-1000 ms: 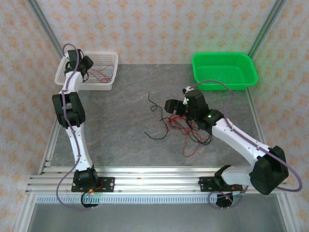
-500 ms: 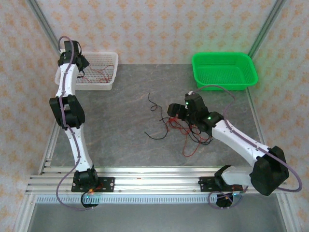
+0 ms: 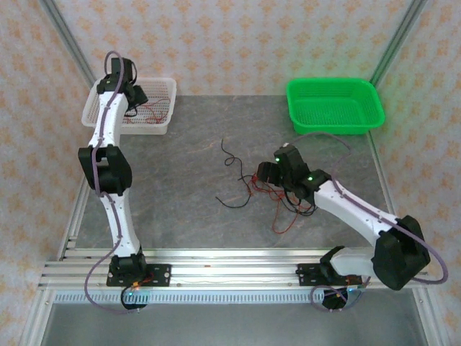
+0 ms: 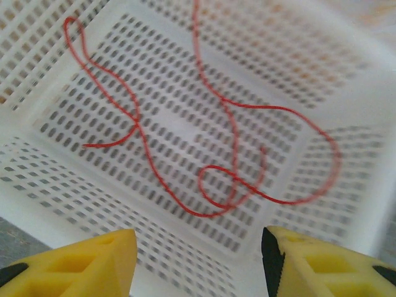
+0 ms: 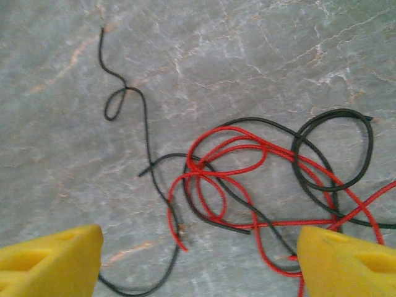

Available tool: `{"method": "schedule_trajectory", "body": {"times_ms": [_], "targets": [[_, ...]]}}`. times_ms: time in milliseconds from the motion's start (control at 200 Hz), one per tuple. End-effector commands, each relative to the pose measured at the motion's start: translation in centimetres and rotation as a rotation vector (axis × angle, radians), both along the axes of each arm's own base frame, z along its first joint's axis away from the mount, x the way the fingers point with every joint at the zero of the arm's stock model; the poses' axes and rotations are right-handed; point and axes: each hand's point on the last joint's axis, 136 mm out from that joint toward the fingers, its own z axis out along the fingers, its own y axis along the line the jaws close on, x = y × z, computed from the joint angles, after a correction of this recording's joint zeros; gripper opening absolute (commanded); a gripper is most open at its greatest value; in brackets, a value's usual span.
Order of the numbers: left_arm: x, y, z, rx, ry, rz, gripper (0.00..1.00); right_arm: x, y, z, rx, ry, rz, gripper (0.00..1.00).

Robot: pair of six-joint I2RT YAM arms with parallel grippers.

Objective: Untangle the cables

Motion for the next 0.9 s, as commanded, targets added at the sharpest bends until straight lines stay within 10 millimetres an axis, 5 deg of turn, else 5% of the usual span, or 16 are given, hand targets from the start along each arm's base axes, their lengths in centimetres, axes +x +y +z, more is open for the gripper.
{"method": "schedule_trajectory", "body": {"times_ms": [0,220,390,631,826,896], "targets": [[-2.2,-1.3,8.6,0.043,-0.144,-0.038,0.59,-0.3,-0.7,-2.2,-0.100,0.059,0.006,0.76],[-5.9,-4.3,16.1,0.071,-0.272,-0.104,0.62,1.5,3.5,-2.7,-0.198,0.074,0.156,0.71],[-9.9,-7.2,18.6,0.073,-0.346,-0.157,0.62,4.8,6.0,-4.4,-0.270,0.095,0.210,0.66],[-16.0,-9.1,17.7,0.034,-0.410,-0.187,0.62,8.6,9.1,-7.9,-0.327,0.151,0.255,0.58],[-19.5,-9.6,15.9,0.015,-0.413,-0.196,0.62,9.4,9.6,-11.2,-0.354,0.207,0.243,0.51],[-20.2,-9.9,14.7,0.006,-0.397,-0.208,0.62,9.4,9.5,-12.1,-0.358,0.220,0.235,0.40]]}}
